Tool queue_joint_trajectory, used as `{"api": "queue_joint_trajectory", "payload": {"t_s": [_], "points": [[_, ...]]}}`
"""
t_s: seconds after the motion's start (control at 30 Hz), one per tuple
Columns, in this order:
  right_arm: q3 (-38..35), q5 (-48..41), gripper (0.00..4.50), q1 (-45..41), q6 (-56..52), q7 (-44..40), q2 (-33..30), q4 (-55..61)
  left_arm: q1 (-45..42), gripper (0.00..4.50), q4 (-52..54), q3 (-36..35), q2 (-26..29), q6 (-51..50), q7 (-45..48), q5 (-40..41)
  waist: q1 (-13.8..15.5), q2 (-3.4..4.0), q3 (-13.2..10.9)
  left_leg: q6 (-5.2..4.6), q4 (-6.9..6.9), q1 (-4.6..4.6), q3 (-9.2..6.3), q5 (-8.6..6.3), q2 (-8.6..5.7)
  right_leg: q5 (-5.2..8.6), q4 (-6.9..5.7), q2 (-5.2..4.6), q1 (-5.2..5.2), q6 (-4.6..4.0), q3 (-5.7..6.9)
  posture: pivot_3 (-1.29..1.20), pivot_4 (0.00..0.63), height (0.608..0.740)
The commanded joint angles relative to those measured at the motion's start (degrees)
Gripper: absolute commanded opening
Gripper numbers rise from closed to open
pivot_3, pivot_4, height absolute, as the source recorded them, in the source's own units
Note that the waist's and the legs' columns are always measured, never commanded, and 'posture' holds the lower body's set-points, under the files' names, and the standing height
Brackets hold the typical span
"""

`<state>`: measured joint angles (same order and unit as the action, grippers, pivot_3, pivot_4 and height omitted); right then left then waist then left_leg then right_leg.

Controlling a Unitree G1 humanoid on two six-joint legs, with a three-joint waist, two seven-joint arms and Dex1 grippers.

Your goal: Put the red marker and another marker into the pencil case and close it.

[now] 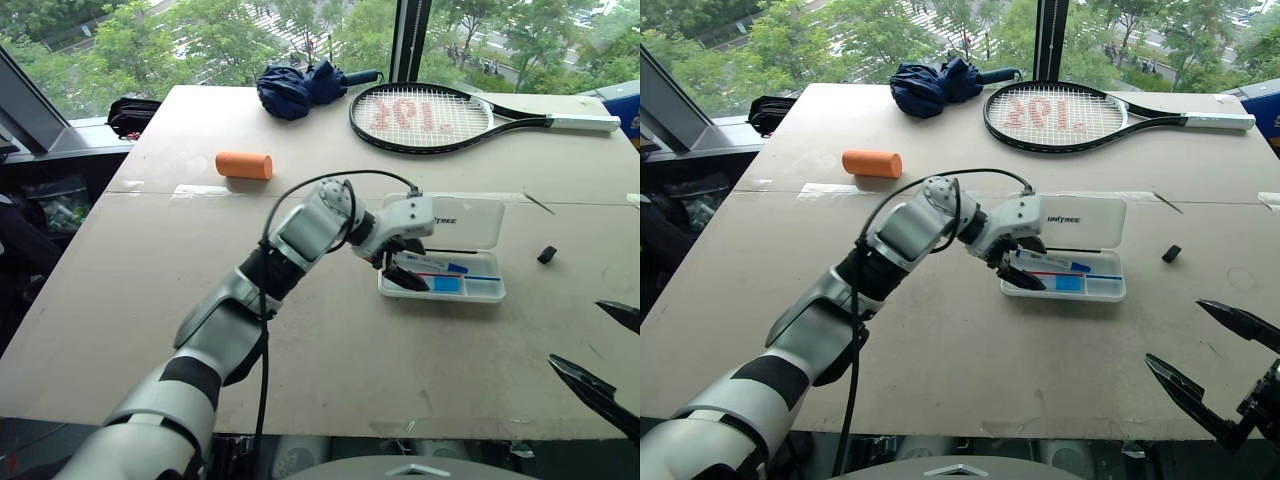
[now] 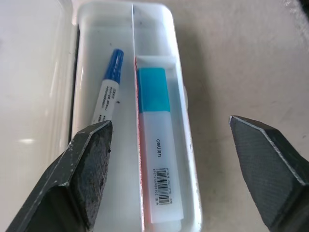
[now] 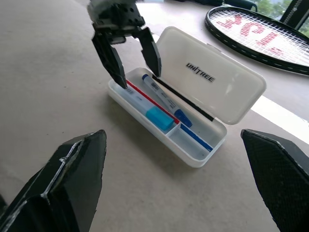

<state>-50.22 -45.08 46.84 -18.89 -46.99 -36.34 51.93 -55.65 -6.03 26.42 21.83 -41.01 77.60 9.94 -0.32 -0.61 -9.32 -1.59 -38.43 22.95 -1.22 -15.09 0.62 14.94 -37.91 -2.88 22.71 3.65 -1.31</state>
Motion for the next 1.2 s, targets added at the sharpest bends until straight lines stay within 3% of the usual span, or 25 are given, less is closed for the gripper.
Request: {"api": "queue_joint_trajectory", "payload": {"t_s": [0.03,0.13,0.23,0.33,0.43,0.67,0.8,1.07,1.2], "points": [[5.95,2.01,4.50,-7.63,-8.49,10.82,-4.63,-1.52,7.90,3.88,13.65,-10.55,3.36,-2.18,-1.42,8.39,-0.31,0.19,0.10,0.00,0.03,0.00,-0.01,0.00,0.00,0.02,-0.02,-0.02,0.00,-0.03,0.02,0.00,0.150,0.732],[11.52,4.48,4.50,-15.72,-13.07,15.71,-8.37,-4.71,14.26,3.88,21.60,-18.64,6.27,-8.98,-3.18,16.37,-0.24,0.23,0.08,0.02,0.00,-0.07,0.05,0.01,-0.01,0.01,-0.07,-0.10,-0.02,-0.03,-0.04,0.00,0.150,0.732],[18.53,2.69,4.50,-29.41,-26.03,24.60,-12.66,-11.94,22.04,3.88,30.35,-28.55,9.77,-15.32,-6.84,24.19,-0.63,0.12,0.03,0.03,-0.05,-0.03,-0.05,0.02,-0.05,0.01,-0.06,-0.06,-0.04,-0.02,0.07,0.00,0.150,0.732],[24.18,4.50,4.50,-44.15,-39.67,35.98,-11.69,-19.71,29.10,3.88,37.93,-34.47,12.83,-17.05,-10.18,29.31,-0.02,0.11,-0.03,0.03,-0.06,-0.07,0.05,0.02,-0.04,0.00,-0.05,-0.12,-0.05,-0.04,-0.03,0.00,0.150,0.732],[27.09,8.79,4.50,-55.84,-47.74,45.87,-6.33,-26.67,34.79,3.88,43.79,-37.26,15.81,-17.12,-12.74,32.23,0.85,0.09,-0.04,0.06,-0.04,0.04,-0.08,0.04,-0.10,0.01,-0.02,-0.18,-0.04,-0.04,0.05,0.00,0.150,0.732],[25.69,17.79,4.50,-65.81,-56.32,59.52,8.71,-32.70,39.57,3.88,50.30,-41.18,17.03,-16.16,-20.24,39.74,1.08,0.14,-0.03,0.09,-0.02,0.07,-0.05,0.06,-0.20,-0.01,-0.02,-0.23,0.01,-0.02,0.07,0.00,0.150,0.732],[23.49,19.80,3.54,-67.27,-54.11,60.81,13.45,-35.69,40.82,3.92,52.79,-41.92,18.28,-16.02,-22.76,43.80,0.86,0.16,-0.02,0.06,-0.01,0.03,0.00,0.04,-0.20,-0.01,-0.03,-0.21,0.01,-0.02,0.04,0.00,0.150,0.732],[24.15,22.98,0.03,-66.17,-50.09,56.95,12.68,-37.47,38.81,3.92,49.89,-36.92,20.32,-12.87,-24.53,43.84,0.81,0.19,-0.01,0.04,0.00,-0.02,0.05,0.03,-0.30,-0.01,-0.04,-0.15,-0.01,-0.02,0.02,0.00,0.150,0.732],[24.75,23.13,0.03,-64.22,-49.28,52.69,10.28,-36.04,38.00,3.92,49.76,-35.75,20.69,-12.40,-26.00,44.54,0.78,0.19,-0.01,0.03,0.01,-0.02,0.04,0.02,-0.29,-0.01,-0.04,-0.13,-0.01,-0.02,0.03,0.00,0.150,0.732]]}}
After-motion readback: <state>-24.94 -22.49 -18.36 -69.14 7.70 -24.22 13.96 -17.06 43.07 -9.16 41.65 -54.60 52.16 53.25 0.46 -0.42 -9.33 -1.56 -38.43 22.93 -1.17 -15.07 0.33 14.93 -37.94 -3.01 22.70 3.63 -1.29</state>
